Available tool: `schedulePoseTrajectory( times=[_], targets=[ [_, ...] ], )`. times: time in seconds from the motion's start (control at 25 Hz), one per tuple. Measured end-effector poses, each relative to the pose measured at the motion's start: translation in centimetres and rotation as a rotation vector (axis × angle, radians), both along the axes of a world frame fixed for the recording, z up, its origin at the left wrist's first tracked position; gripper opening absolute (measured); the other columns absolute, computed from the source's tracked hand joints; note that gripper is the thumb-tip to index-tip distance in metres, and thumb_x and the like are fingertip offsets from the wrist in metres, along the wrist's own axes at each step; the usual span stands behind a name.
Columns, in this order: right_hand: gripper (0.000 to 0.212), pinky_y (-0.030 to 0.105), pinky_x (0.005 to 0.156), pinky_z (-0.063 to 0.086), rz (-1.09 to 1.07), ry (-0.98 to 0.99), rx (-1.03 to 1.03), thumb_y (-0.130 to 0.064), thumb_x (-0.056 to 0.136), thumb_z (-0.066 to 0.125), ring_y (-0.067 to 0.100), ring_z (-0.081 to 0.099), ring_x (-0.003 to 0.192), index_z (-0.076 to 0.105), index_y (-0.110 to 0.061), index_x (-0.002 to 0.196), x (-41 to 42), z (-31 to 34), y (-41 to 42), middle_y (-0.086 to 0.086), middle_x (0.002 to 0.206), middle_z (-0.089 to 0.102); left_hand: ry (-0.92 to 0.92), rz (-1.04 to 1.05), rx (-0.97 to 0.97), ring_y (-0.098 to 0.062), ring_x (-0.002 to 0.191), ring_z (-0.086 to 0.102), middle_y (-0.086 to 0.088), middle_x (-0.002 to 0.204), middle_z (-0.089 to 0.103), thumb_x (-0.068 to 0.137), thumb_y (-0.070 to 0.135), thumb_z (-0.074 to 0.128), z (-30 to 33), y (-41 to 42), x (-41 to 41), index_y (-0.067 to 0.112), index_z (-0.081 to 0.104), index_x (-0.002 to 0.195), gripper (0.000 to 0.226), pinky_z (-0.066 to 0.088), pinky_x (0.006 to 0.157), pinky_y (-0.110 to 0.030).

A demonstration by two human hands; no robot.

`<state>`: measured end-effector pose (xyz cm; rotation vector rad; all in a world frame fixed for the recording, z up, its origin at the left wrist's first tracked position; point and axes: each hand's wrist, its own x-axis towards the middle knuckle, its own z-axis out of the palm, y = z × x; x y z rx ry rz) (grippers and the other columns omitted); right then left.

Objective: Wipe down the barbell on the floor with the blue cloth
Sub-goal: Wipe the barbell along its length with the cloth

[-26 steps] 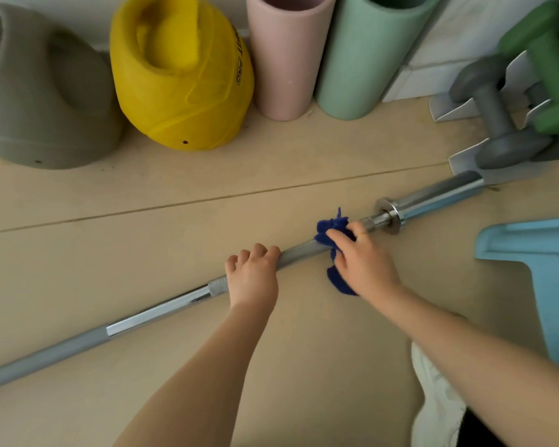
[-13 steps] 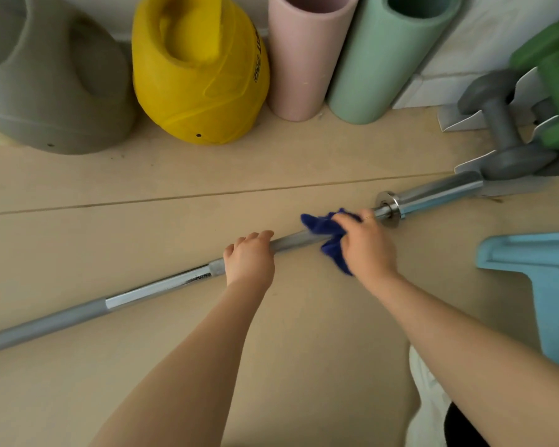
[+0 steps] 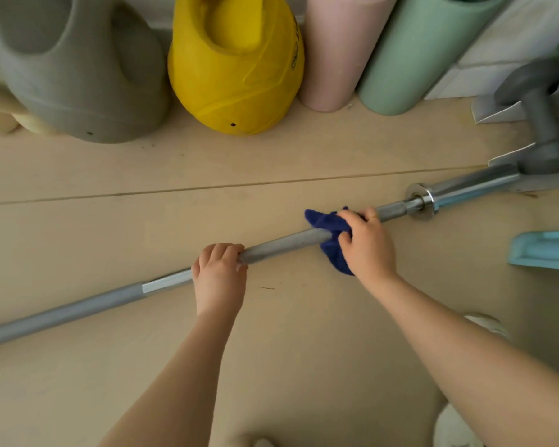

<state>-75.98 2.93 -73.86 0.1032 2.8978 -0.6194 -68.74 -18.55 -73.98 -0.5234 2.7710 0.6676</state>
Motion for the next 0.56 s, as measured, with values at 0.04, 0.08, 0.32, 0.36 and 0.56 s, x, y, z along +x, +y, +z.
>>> schedulePoseTrajectory(
  times=[0.04, 0.08, 0.32, 0.36, 0.56],
  targets=[
    [0.032, 0.042, 0.07, 0.048, -0.152, -0.017, 0.016, -0.008, 0.083, 0.052, 0.04, 0.059, 0.092, 0.06, -0.016, 0.114, -0.1, -0.1, 0.2, 0.015, 0.115, 0.052, 0.0, 0.024, -0.013, -0.03, 0.12, 0.044, -0.006, 0.116, 0.062, 0.086, 0.012, 0.06, 0.0, 0.1, 0.0, 0.012, 0.063, 0.113, 0.027, 0.031, 0.099, -0.039],
    [0.031, 0.042, 0.073, 0.048, -0.246, -0.03, 0.021, -0.009, 0.084, 0.051, 0.04, 0.058, 0.094, 0.059, -0.016, 0.113, 0.2, 0.1, -0.7, 0.014, 0.117, 0.051, 0.0, 0.049, -0.018, -0.03, 0.12, 0.044, -0.007, 0.117, 0.061, 0.087, 0.012, 0.058, -0.1, 0.1, 0.0, 0.012, 0.062, 0.113, 0.027, 0.03, 0.099, -0.039],
    [0.039, 0.039, 0.072, 0.049, 0.241, -0.118, -0.23, -0.005, 0.081, 0.052, 0.035, 0.058, 0.093, 0.06, -0.02, 0.116, 5.3, 0.8, -11.9, 0.012, 0.118, 0.05, -0.025, 0.044, -0.008, -0.031, 0.114, 0.044, -0.009, 0.11, 0.06, 0.089, 0.01, 0.053, 0.0, -0.2, -0.3, 0.009, 0.063, 0.102, 0.017, 0.031, 0.094, -0.037],
    [0.04, 0.037, 0.07, 0.048, 0.259, -0.099, -0.243, -0.004, 0.079, 0.053, 0.035, 0.058, 0.091, 0.062, -0.02, 0.114, 5.0, 0.9, -11.6, 0.012, 0.114, 0.052, -0.031, 0.029, -0.01, -0.03, 0.115, 0.044, -0.009, 0.111, 0.06, 0.089, 0.01, 0.053, 0.1, -0.3, -0.4, 0.009, 0.063, 0.103, 0.017, 0.031, 0.095, -0.037],
    [0.04, 0.039, 0.073, 0.051, -0.169, -0.03, -0.036, -0.007, 0.081, 0.054, 0.033, 0.058, 0.096, 0.058, -0.022, 0.119, 2.2, -0.2, -5.6, 0.011, 0.116, 0.051, -0.082, -0.004, 0.047, -0.028, 0.115, 0.044, -0.007, 0.119, 0.055, 0.091, 0.01, 0.051, 0.0, -0.7, -1.0, 0.012, 0.058, 0.117, 0.027, 0.032, 0.097, -0.035]
  ],
)
